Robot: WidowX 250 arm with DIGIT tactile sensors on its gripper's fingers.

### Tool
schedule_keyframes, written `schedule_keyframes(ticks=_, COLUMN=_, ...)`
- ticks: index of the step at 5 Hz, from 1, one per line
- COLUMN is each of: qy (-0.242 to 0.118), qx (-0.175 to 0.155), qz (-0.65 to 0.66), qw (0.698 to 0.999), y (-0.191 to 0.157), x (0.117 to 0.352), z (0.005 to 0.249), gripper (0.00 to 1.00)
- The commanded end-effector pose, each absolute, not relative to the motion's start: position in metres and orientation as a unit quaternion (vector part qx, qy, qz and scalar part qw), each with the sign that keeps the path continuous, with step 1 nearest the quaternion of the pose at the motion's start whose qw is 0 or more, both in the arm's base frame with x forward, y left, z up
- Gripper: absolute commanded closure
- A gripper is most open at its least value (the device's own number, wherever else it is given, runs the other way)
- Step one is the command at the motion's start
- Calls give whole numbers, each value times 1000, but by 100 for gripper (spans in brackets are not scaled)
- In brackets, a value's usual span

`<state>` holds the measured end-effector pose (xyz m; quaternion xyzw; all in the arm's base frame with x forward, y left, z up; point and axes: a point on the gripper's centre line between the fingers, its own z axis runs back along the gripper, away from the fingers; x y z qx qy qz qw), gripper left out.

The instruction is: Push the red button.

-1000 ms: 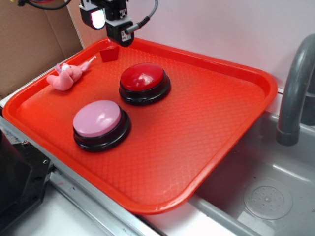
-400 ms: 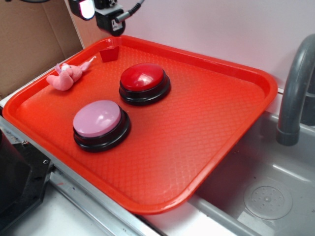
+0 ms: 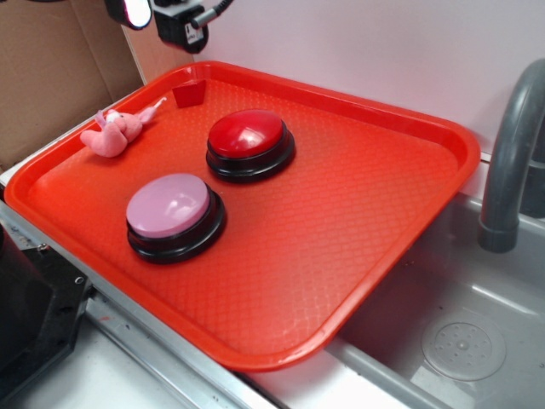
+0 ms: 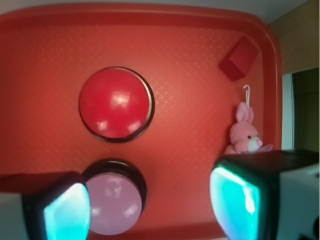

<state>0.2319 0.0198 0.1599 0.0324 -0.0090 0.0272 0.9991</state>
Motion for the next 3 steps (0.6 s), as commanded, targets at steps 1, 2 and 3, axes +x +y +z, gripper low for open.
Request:
schedule_keyframes(ticks=1, qy=-37, qx=35, qz=58, qw=997, y=26, x=227, z=175, gripper=0)
schedule_keyframes(ticks=2, qy=-43, qx=25, qz=54, qw=997, y=27, x=224, z=176, gripper=0)
schedule_keyframes(ticks=3, qy=-49, qx=15, qz=47, qw=998, y=28, x=217, z=179, gripper=0)
